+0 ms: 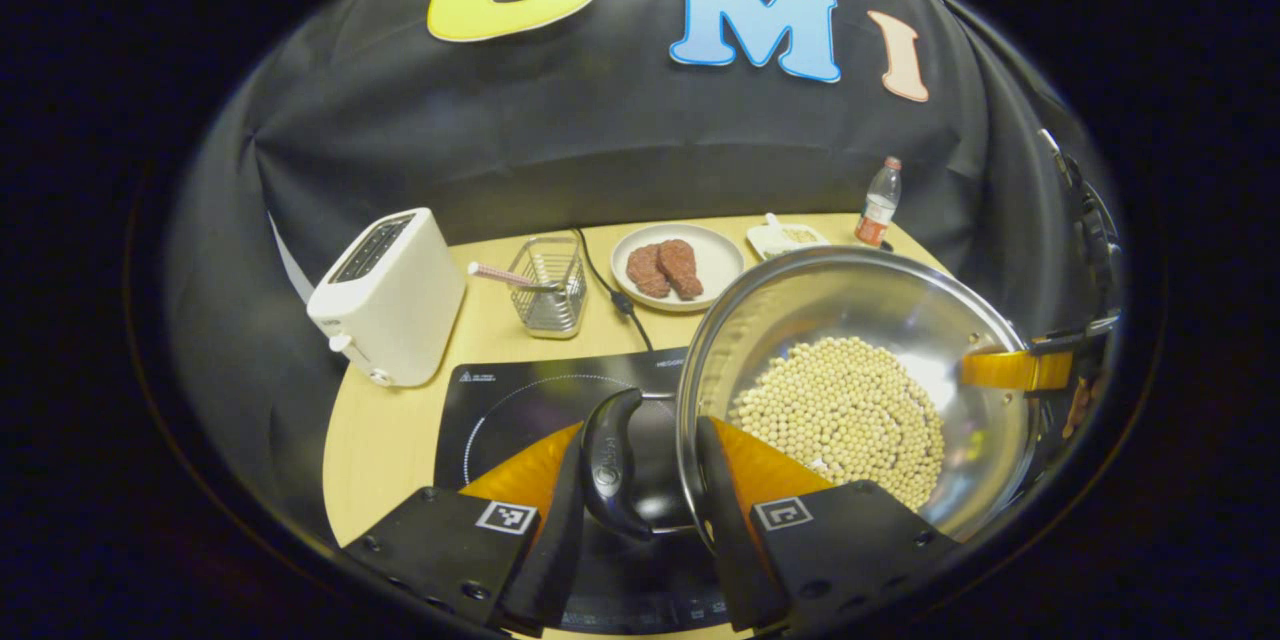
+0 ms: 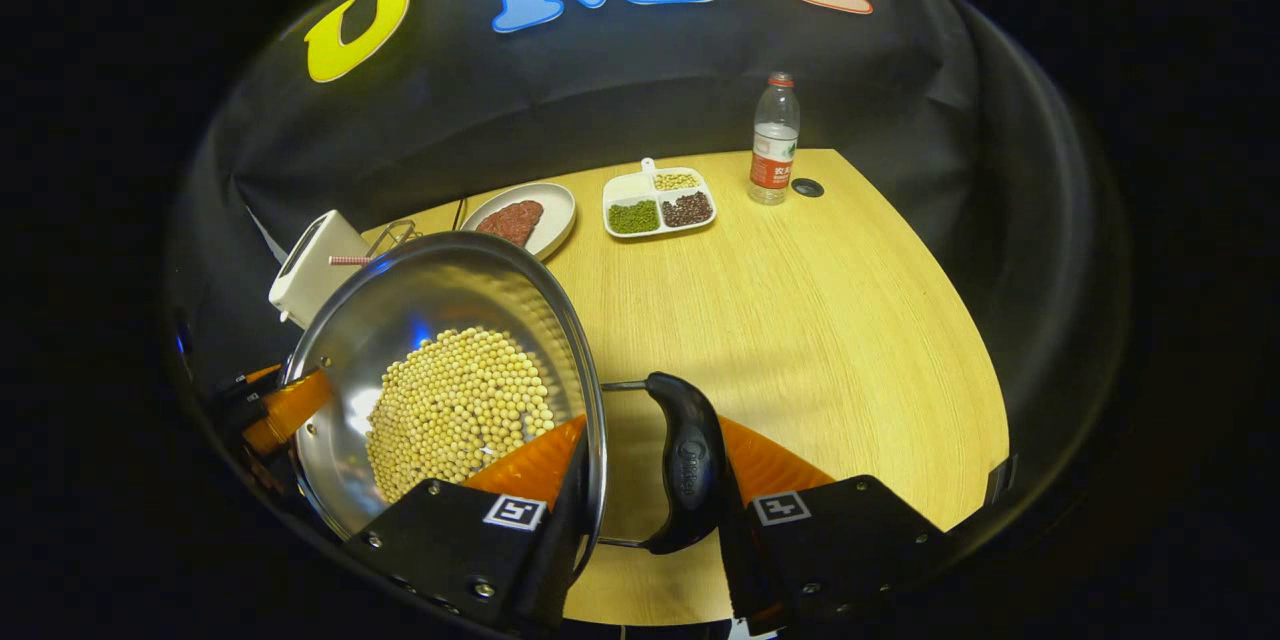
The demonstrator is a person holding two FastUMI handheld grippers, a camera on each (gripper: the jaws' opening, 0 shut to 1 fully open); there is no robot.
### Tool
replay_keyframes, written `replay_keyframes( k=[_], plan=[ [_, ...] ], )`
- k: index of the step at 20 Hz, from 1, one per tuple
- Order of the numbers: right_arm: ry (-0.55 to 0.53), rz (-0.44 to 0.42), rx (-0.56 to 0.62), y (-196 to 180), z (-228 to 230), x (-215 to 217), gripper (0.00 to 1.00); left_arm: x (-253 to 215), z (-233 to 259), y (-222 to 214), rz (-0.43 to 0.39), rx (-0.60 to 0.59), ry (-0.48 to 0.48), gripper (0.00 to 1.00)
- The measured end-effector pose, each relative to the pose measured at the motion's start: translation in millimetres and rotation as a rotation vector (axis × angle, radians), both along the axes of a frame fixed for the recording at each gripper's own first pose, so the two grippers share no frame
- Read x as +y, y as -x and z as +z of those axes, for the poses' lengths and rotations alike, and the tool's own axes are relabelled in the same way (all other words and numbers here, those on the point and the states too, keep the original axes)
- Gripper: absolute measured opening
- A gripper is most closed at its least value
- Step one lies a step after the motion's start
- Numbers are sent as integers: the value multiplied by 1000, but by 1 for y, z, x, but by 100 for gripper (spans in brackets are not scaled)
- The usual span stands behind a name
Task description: First push the handle of the pot to place it horizontally, then grasp the pot with both hands and set it on the induction cooktop.
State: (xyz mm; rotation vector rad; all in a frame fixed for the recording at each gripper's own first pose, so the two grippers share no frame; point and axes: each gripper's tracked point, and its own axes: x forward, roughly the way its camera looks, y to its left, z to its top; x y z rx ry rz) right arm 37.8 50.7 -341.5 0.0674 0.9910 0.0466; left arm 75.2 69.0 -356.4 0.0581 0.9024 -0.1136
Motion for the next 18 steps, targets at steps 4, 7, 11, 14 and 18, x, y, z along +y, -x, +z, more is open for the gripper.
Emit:
replay_keyframes(
  k=[4, 7, 11, 14, 18],
  plan=[
    [4, 20, 7, 3, 2, 27, 60, 26, -2, 6, 14, 9, 7, 61],
    [1, 35, 12, -2, -1, 47, 60, 49, -1, 6, 26, 6, 2, 62],
    [-10, 54, 23, -8, -4, 72, 60, 79, 0, 6, 46, 4, -10, 62],
    [-9, 67, 21, -13, -5, 90, 60, 101, -2, 4, 63, -4, -3, 61],
    [-3, 88, 30, -16, -8, 115, 60, 128, -11, 3, 85, 9, 10, 61]
  ],
)
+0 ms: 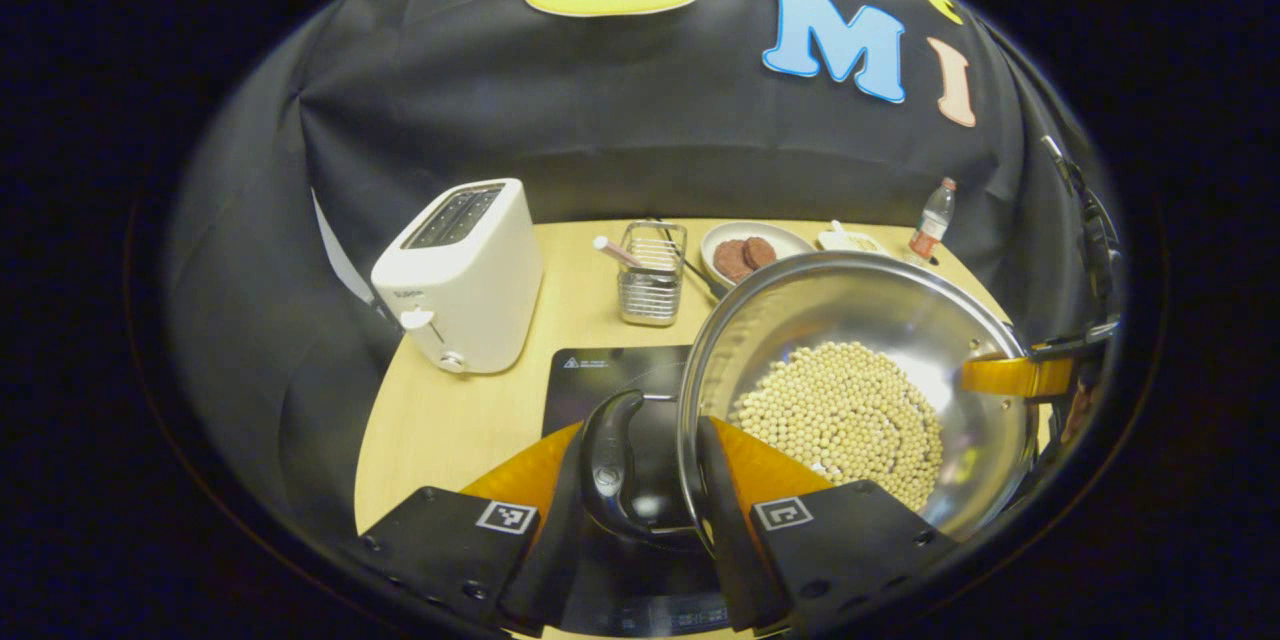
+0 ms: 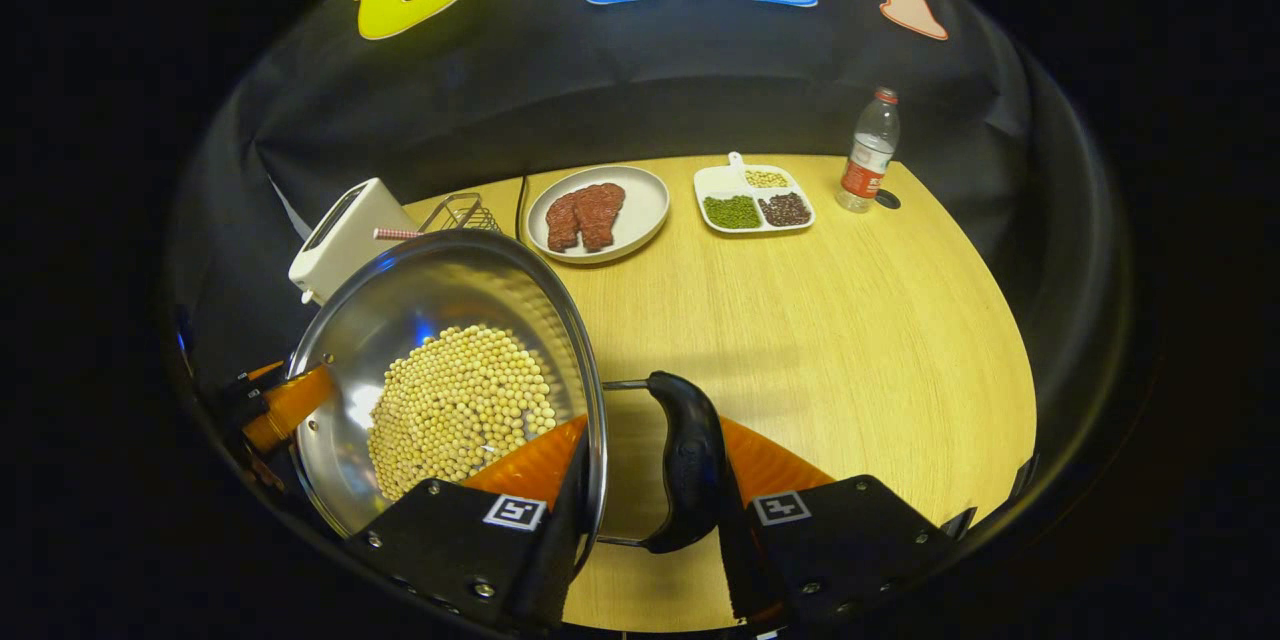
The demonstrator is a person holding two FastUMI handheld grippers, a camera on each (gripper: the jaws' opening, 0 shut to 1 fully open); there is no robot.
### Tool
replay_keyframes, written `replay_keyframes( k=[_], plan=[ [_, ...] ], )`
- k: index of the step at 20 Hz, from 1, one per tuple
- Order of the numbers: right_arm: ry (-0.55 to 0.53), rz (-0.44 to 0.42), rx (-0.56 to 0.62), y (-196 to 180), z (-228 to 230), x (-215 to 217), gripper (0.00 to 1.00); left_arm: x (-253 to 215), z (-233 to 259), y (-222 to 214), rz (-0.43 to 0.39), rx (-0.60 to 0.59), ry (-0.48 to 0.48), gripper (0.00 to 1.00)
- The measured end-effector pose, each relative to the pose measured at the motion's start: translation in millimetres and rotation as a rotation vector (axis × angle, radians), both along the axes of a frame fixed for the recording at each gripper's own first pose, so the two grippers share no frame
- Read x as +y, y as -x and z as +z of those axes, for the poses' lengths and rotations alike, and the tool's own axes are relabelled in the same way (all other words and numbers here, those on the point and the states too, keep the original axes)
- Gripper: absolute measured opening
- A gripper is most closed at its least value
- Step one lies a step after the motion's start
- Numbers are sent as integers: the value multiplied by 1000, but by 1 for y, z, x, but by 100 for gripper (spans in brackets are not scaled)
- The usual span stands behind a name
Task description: First push the handle of the pot to place it horizontally, then grasp the pot with both hands and set it on the induction cooktop.
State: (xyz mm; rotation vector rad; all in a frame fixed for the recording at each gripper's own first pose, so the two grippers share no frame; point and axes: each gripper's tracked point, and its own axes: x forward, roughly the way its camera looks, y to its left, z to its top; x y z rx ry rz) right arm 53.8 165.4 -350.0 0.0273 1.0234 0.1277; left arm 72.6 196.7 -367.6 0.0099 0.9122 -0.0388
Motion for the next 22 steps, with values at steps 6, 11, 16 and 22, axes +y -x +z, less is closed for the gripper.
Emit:
replay_keyframes(
  k=[6, 11, 16, 22],
  plan=[
    [-7, 18, 29, -1, -14, 32, 60, 37, -9, 0, 14, 15, -8, 62],
    [-20, 12, 48, -2, -24, 52, 60, 56, -14, -6, 7, 23, -8, 64],
    [-18, 12, 61, -1, -30, 66, 60, 54, -13, -7, 4, 35, 2, 61],
    [-23, 6, 70, -3, -37, 74, 60, 54, -14, -8, -4, 46, 3, 62]
  ],
)
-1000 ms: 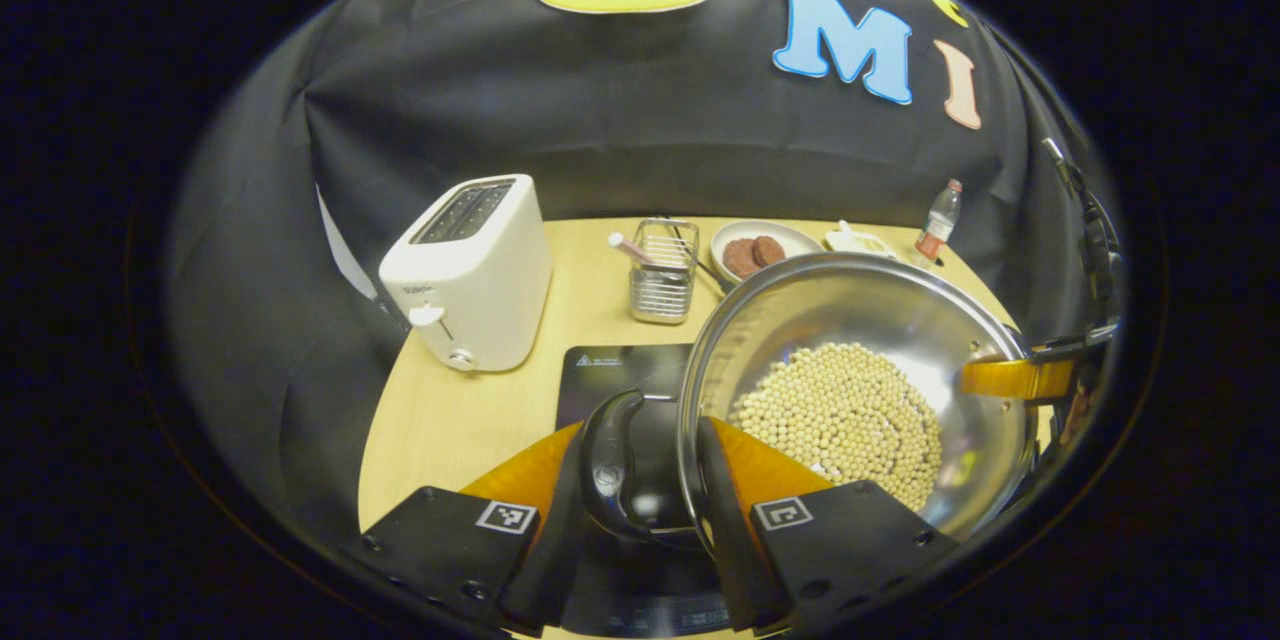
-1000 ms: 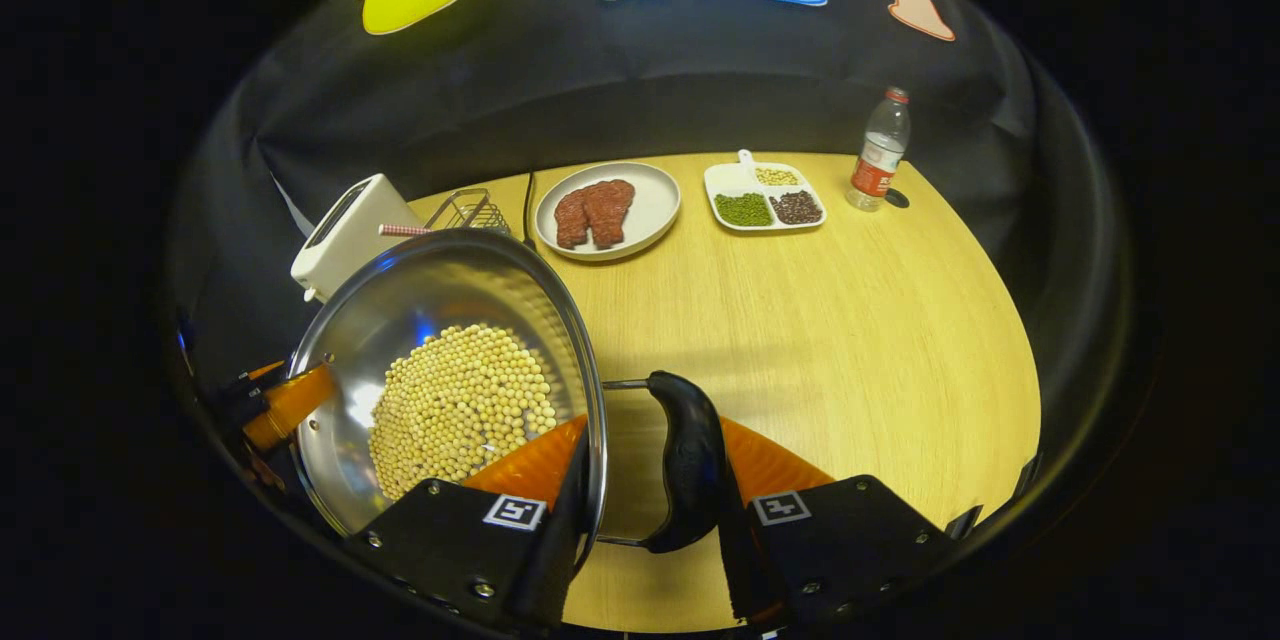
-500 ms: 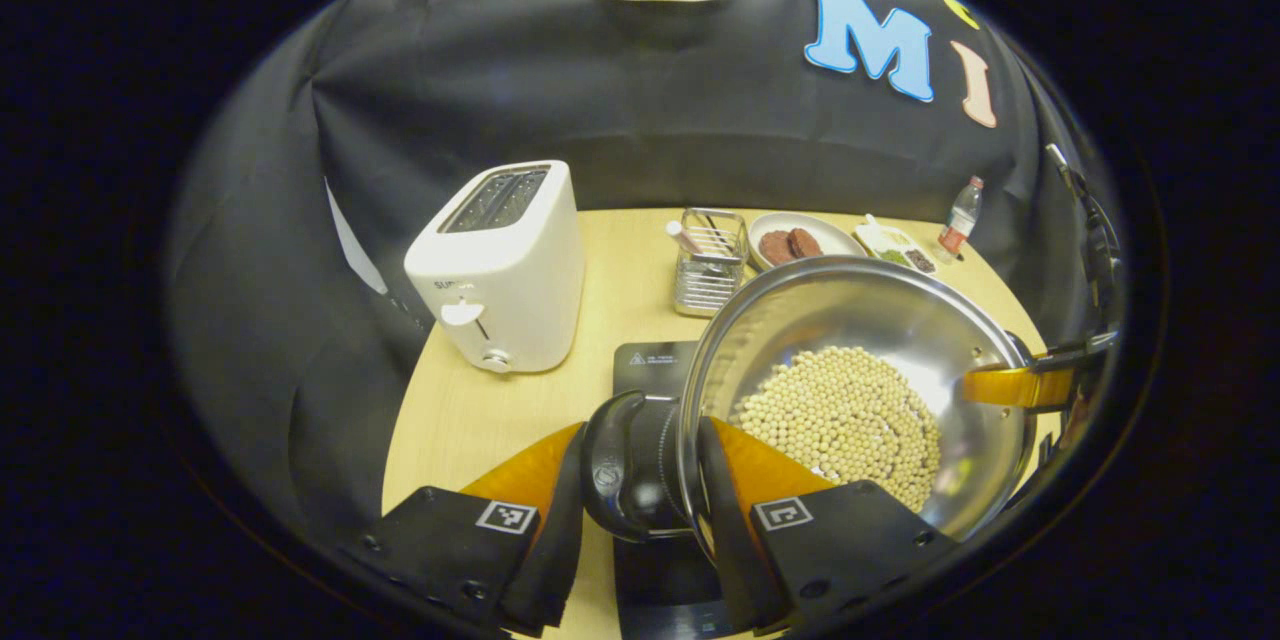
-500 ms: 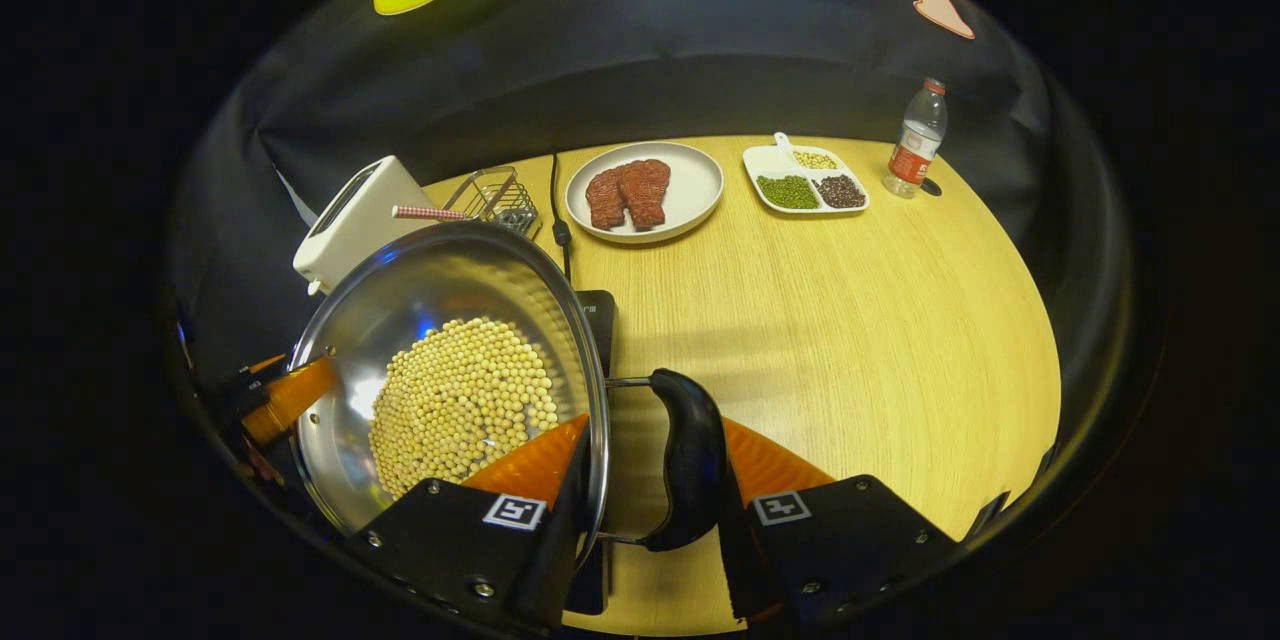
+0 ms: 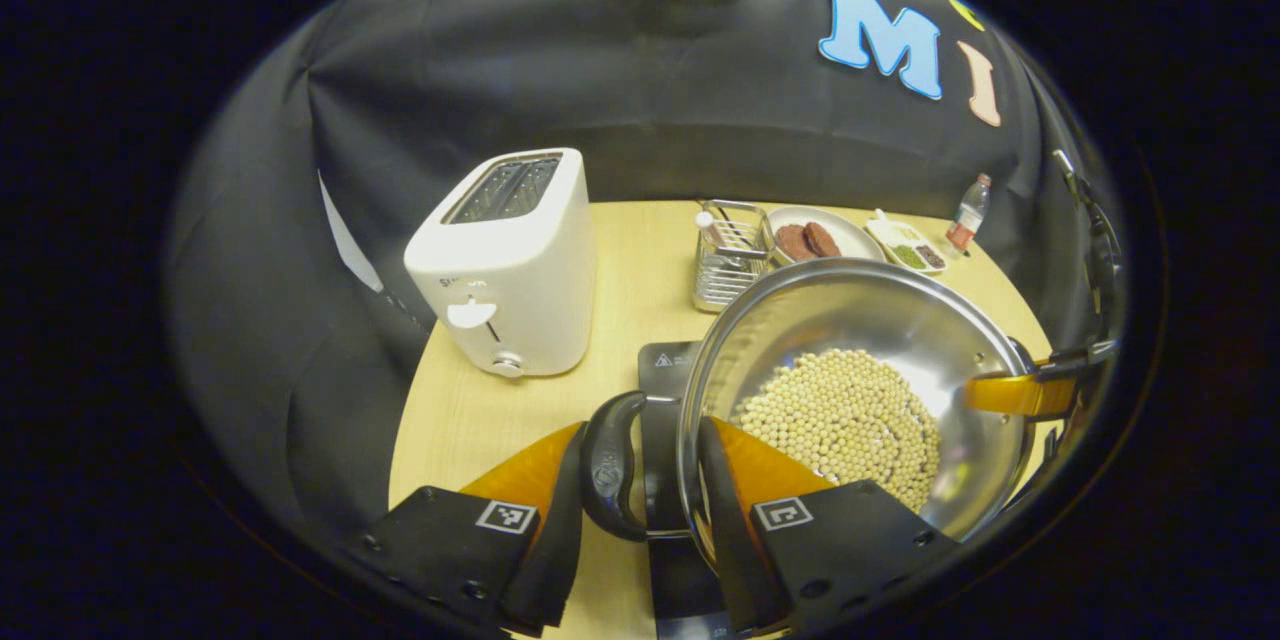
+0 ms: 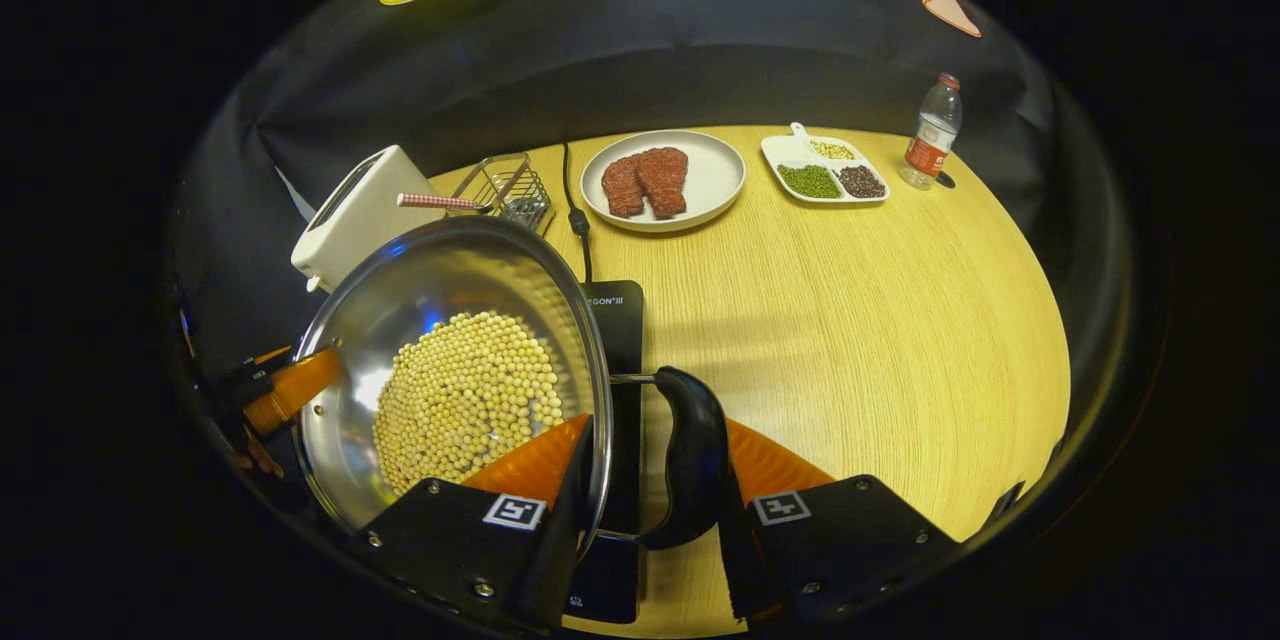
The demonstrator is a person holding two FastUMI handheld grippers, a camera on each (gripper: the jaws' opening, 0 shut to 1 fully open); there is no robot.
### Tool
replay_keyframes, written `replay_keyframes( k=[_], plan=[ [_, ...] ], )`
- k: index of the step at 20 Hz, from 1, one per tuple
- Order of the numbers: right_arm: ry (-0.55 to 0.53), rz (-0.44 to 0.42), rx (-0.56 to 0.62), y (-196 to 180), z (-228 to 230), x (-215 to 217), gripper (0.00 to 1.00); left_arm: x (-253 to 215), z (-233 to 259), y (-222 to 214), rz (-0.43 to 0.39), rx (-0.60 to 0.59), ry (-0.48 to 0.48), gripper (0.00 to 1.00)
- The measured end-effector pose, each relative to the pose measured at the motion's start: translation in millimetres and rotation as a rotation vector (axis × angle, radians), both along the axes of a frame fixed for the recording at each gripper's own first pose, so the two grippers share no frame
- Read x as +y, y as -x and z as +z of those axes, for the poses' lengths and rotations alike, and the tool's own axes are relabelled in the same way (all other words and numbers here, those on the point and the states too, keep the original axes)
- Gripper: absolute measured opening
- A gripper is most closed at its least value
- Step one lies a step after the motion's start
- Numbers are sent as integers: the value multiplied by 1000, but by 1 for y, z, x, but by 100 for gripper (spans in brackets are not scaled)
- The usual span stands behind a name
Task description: First push the handle of the pot to place it horizontally, then grasp the pot with both hands and set it on the induction cooktop.
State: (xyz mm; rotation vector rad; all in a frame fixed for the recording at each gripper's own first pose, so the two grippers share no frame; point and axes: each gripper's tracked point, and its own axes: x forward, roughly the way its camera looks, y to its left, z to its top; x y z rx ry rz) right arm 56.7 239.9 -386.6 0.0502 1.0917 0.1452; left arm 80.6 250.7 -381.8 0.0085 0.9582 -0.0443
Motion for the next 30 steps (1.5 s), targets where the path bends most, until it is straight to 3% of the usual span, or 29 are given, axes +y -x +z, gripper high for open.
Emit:
replay_keyframes(
  k=[5, 9, 11, 14, 16, 23, 24, 27, 28, 29, 30],
  plan=[
    [-3, -15, 10, -1, -7, 0, 60, 1, 2, -1, -14, -1, -4, 65],
    [-3, -18, 11, -4, -13, 1, 60, 2, 2, -1, -13, 0, -2, 61],
    [-5, -18, 17, -4, -15, 3, 60, 1, 1, -1, -8, 2, -3, 65],
    [-4, -17, 19, -5, -18, 4, 60, 0, 1, -1, -6, 6, -3, 61],
    [0, -19, 24, -3, -24, 4, 60, -1, 2, -2, -4, 5, -2, 65],
    [-12, -15, 5, -7, -26, 7, 60, 0, 4, -1, 21, -18, 17, 61],
    [-15, -13, -1, -9, -26, 7, 60, 0, 4, 1, 23, -21, 21, 65],
    [-23, -2, -13, -11, -27, 8, 60, 2, 5, 3, 36, -28, 20, 63],
    [-26, 4, -28, -11, -22, 8, 61, 1, 7, 5, 44, -33, 24, 67],
    [-13, 14, -57, -14, -18, 5, 64, 2, 11, 3, 56, -53, 23, 64],
    [-4, 27, -83, -17, -13, 5, 67, 6, 15, 0, 67, -79, 16, 70]
  ],
)
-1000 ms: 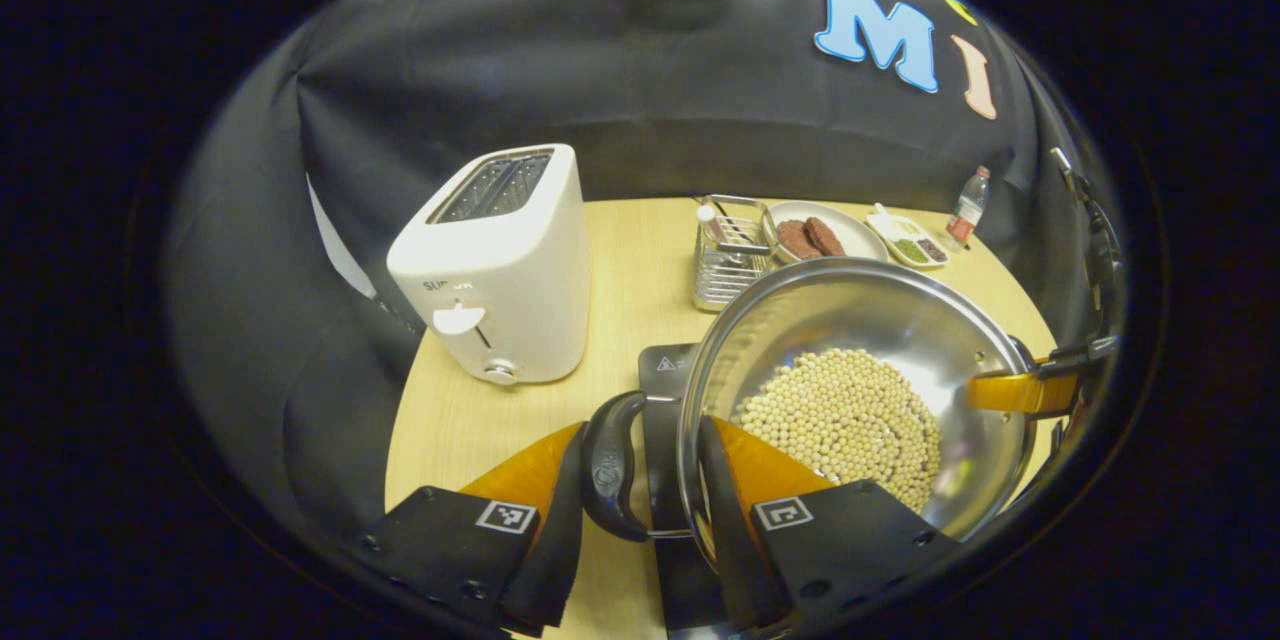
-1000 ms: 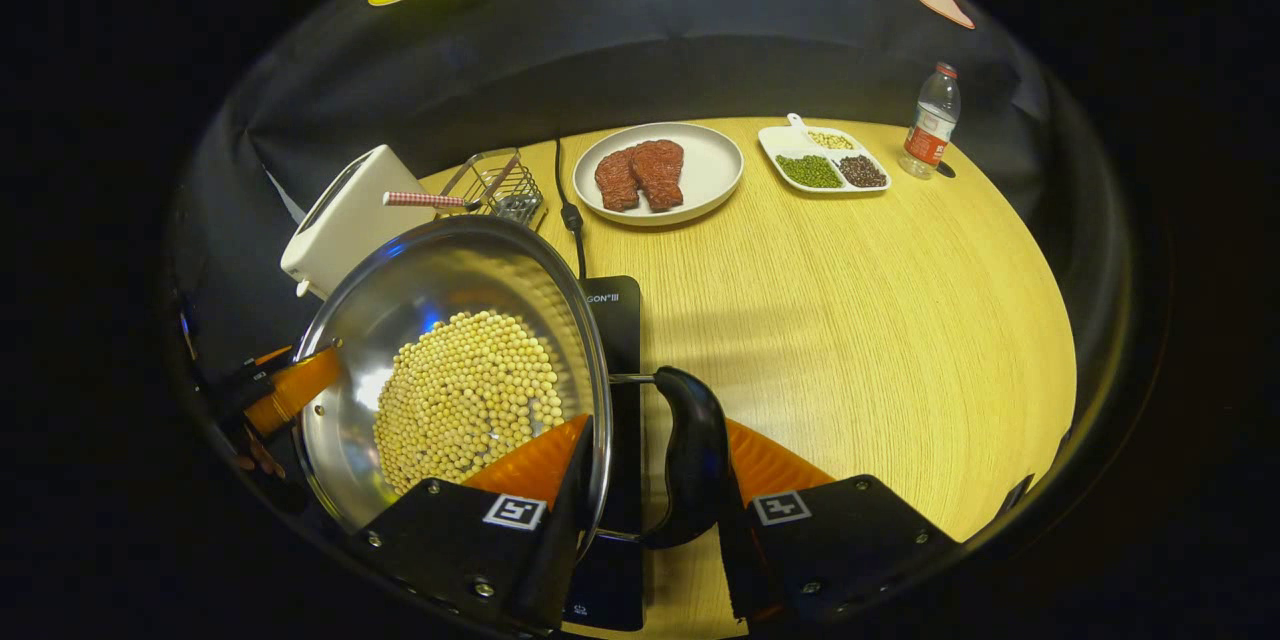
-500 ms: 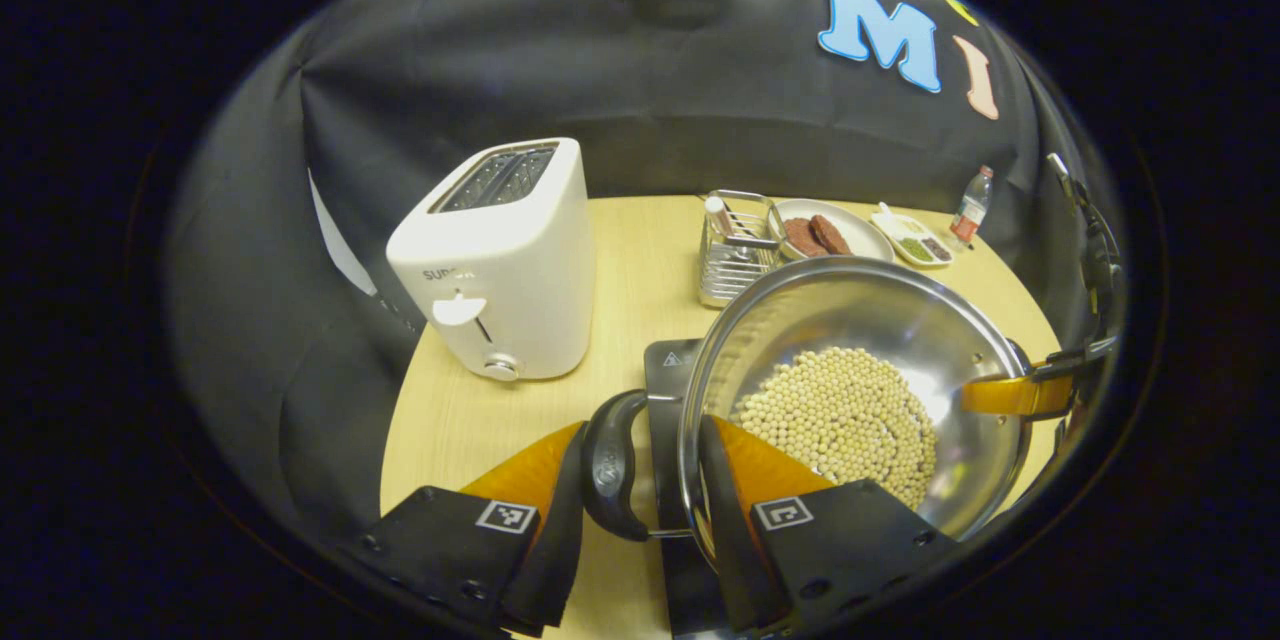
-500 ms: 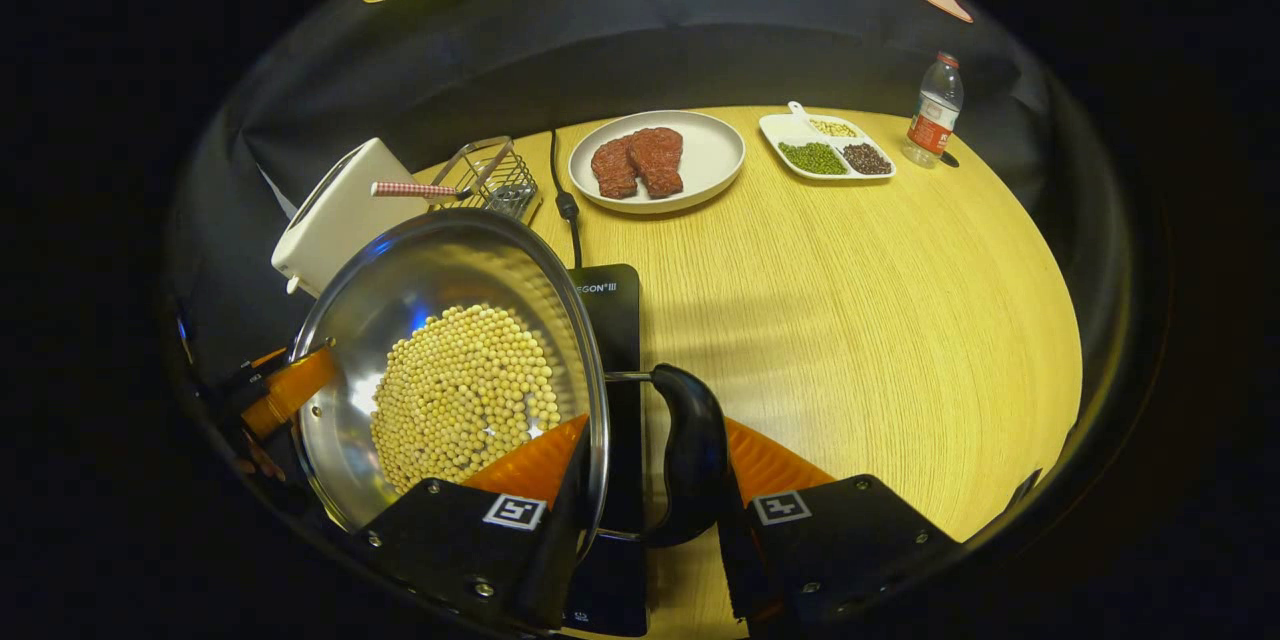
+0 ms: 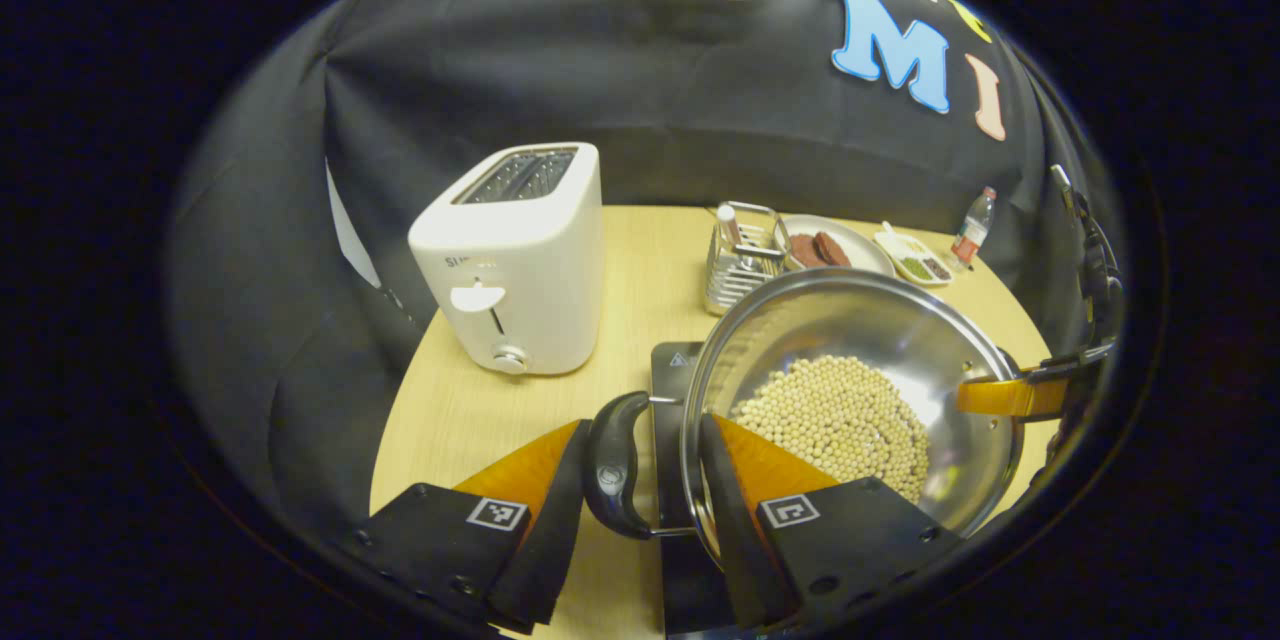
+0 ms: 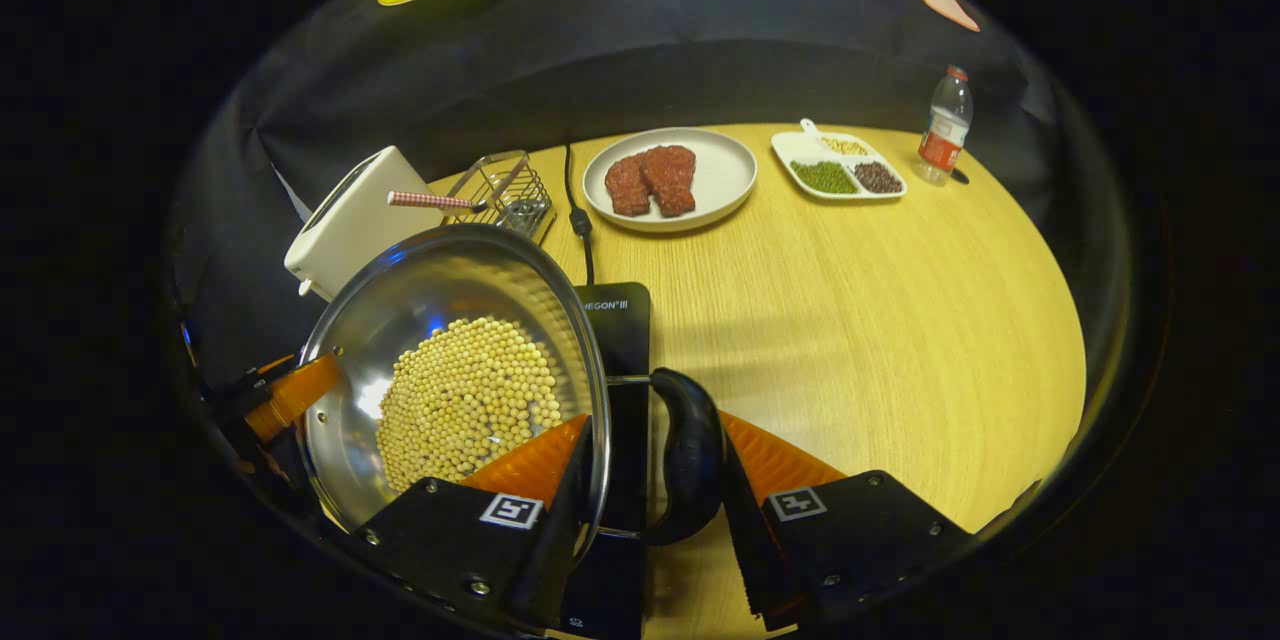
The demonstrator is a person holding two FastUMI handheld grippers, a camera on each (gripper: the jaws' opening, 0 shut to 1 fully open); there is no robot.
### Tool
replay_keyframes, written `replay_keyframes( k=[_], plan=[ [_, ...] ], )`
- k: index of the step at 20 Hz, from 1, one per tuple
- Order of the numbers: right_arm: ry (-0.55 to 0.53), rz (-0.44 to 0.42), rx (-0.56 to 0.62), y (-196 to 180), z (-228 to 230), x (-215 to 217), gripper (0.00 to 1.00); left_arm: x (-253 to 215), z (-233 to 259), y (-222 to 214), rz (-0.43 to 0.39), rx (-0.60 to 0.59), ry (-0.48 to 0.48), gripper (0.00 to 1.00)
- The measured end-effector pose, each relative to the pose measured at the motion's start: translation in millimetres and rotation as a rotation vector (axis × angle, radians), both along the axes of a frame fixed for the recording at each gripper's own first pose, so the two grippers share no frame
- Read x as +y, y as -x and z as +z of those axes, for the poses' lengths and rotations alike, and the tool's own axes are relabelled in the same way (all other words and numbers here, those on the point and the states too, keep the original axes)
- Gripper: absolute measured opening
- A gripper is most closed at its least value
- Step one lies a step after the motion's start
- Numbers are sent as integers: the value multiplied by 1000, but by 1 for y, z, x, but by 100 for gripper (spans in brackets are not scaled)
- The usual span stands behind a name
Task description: First push the handle of the pot to place it horizontally, then grasp the pot with both hands and set it on the induction cooktop.
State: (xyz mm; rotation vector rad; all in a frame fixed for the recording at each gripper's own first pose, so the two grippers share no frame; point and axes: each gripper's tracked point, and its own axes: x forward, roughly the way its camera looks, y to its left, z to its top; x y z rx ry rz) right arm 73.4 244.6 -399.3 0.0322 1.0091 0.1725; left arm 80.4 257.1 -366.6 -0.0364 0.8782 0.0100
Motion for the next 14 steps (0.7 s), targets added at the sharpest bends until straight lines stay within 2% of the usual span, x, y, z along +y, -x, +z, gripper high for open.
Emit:
replay_keyframes(
  k=[1, 2, 4, 8, 14],
  plan=[
    [-5, 10, -16, 0, 4, 2, 73, 3, 6, -3, 13, -19, -2, 73],
    [-14, 13, -31, -1, 9, 2, 77, 5, 9, -3, 34, -29, -3, 90],
    [-22, 3, -91, -8, 29, -3, 84, 10, 27, -3, 76, -71, -11, 92],
    [-53, -2, -266, -21, 90, -20, 84, 9, 90, -17, 124, -198, -36, 92],
    [-75, -22, -481, -27, 193, -71, 84, -64, 210, -34, 111, -417, -28, 93]
  ],
)
